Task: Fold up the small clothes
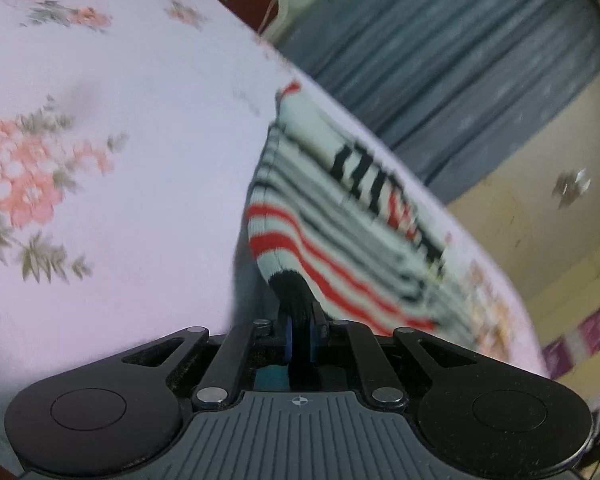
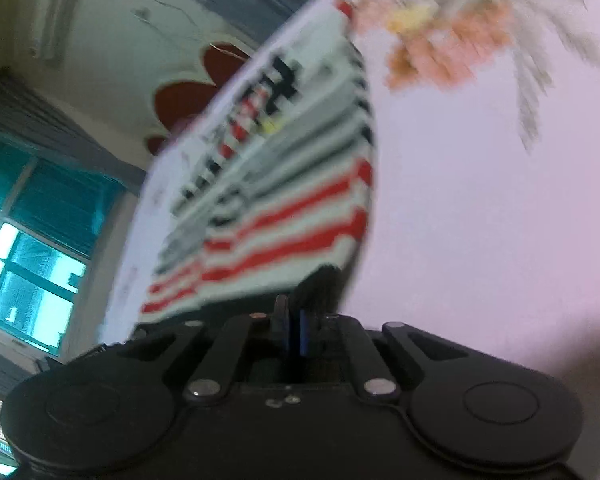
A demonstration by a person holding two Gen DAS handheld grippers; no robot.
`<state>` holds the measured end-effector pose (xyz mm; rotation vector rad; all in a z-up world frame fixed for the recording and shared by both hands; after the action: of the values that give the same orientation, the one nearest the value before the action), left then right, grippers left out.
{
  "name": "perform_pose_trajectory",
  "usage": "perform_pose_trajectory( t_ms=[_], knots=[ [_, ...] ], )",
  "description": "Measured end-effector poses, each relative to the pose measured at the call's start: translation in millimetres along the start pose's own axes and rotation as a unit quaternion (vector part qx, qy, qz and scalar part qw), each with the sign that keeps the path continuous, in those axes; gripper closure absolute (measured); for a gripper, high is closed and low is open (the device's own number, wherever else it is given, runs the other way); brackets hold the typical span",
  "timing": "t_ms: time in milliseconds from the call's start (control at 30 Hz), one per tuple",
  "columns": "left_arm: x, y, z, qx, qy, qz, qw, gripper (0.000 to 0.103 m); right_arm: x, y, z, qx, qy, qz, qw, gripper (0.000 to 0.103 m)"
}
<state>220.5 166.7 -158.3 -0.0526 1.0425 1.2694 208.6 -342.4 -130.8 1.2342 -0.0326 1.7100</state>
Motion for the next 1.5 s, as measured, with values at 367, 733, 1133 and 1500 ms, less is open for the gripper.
perform_pose_trajectory(
  t_ms=[367,733,1133,1500],
  knots=[
    [-59.7,-95.4,124.7,-0.039,0.020,-0.051,0.9978,0.097,50.4,-27.0,138.2,-0.089,0.024,0.010,0.996,0.099],
    [-68.8,-278.6,201.2,0.045,-0.009,0.018,0.9988,0.097,12.8,-157.4,264.6,-0.075,-0.059,-0.040,0.995,0.099],
    [-54.8,-353.9,211.9,0.061,0.070,-0.045,0.9947,0.096,-32.5,-230.6,301.2,-0.114,-0.137,-0.029,0.984,0.059],
    [-46.1,-311.2,232.1,-0.020,0.058,-0.056,0.9966,0.013,-9.7,-220.2,306.1,-0.111,-0.010,-0.074,0.991,0.057]
  ],
)
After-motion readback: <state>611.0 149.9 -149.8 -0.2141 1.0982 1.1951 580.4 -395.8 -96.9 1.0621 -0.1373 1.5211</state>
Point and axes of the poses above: each gripper's, at about its wrist camera, not at the fingertips, and y roughly against the way its jaws point, x to its left, z to its top, the point moved 4 cm from there along -y, roughly the way its jaws point, and after that the axes turned 6 degrees about -x, right-handed, at the moved point
